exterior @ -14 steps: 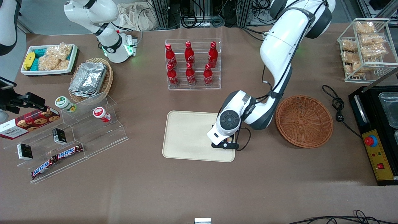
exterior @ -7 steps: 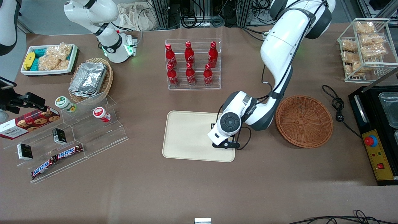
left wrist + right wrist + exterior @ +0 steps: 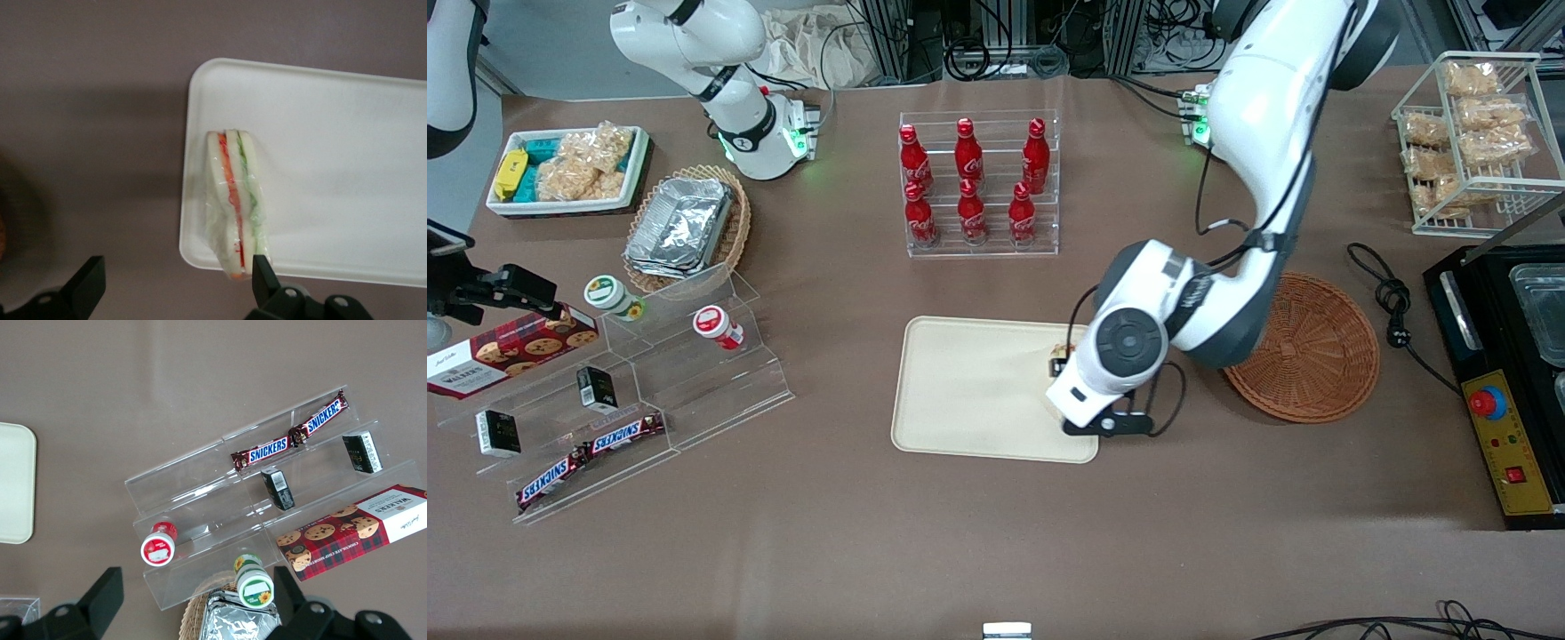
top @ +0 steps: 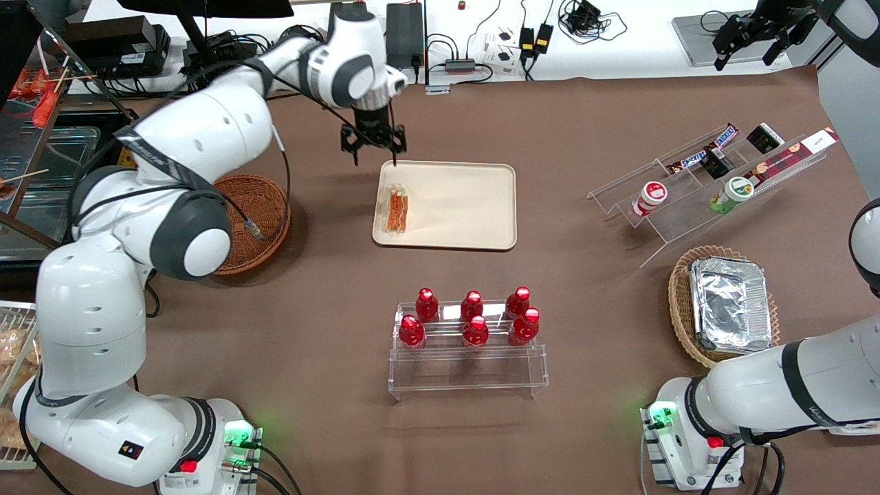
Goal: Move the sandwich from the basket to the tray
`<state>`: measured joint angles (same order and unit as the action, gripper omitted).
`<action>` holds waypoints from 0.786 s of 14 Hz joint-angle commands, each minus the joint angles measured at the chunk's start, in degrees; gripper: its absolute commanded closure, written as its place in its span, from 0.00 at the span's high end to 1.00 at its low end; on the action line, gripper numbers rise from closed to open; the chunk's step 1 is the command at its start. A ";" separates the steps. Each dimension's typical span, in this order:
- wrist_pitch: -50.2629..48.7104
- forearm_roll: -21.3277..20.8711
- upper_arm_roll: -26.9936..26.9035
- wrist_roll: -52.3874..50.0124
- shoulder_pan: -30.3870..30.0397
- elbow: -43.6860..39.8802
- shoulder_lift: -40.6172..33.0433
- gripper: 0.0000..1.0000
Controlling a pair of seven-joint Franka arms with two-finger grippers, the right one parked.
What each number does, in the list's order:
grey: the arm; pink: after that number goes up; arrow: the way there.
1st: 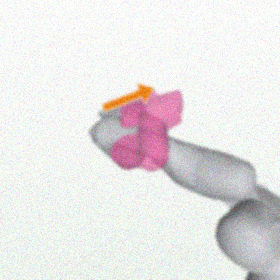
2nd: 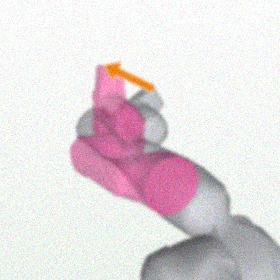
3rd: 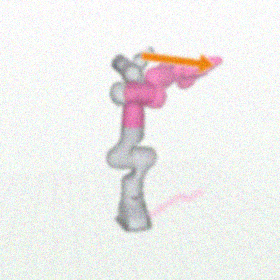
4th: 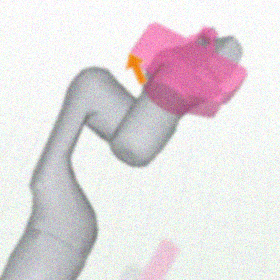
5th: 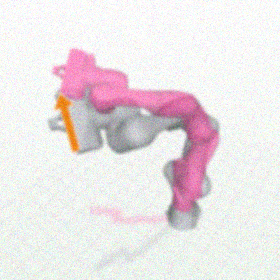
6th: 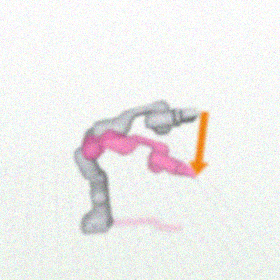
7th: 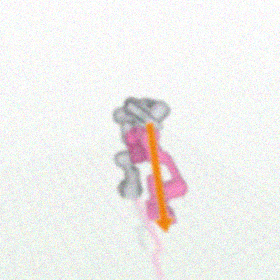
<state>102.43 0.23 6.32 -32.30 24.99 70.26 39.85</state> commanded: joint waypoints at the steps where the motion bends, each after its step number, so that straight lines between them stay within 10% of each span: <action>1: -7.56 0.29 0.09 2.40 -4.49 1.37 -5.99 0.98; 11: -19.02 -1.64 -0.34 16.30 -21.90 7.97 -21.38 0.98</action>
<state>84.50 -0.86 5.28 -16.97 5.95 75.19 22.52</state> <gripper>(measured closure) 0.013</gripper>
